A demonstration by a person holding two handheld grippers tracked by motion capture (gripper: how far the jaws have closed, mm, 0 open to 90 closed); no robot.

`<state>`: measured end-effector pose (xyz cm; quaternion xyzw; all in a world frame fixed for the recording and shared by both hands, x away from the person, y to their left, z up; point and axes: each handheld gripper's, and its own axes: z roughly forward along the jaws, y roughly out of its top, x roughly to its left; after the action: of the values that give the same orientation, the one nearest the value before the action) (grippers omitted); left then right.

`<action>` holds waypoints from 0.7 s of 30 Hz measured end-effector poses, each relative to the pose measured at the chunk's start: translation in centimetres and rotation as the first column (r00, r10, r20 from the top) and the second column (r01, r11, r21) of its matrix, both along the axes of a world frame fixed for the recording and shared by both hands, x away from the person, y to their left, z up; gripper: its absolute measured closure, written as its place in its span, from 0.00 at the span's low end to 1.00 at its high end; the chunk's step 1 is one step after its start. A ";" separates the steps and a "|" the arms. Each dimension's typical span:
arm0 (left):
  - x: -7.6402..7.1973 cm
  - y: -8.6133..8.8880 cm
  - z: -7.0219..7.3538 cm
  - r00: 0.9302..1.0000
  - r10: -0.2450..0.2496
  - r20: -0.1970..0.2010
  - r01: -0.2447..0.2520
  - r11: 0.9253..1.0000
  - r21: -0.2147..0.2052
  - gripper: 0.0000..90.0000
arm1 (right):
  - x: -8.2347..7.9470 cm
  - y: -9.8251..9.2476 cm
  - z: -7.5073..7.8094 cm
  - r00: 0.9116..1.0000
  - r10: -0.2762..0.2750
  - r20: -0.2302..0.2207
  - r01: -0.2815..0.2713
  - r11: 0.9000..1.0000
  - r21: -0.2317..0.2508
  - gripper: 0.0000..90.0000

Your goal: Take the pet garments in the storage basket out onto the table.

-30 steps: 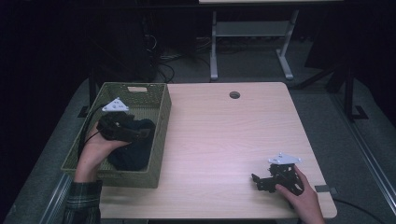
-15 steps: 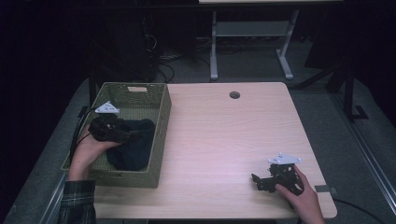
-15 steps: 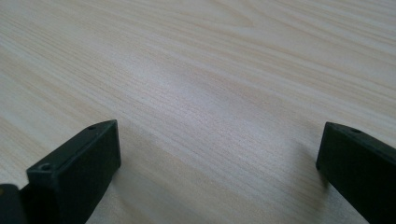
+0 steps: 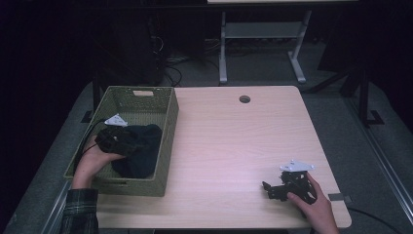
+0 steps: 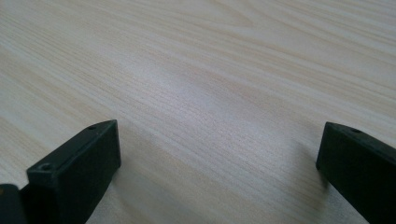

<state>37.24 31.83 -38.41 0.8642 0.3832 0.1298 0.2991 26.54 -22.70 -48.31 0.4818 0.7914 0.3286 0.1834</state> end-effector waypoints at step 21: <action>0.4 -1.2 -3.7 0.994 -0.059 -0.089 0.071 0.989 0.130 0.15 | 0.0 0.0 0.0 1.000 0.000 0.000 0.000 1.000 0.000 0.00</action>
<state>37.69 30.60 -42.11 0.8990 0.3577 0.1084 0.2284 26.54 -22.69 -48.32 0.4819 0.7913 0.3287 0.1834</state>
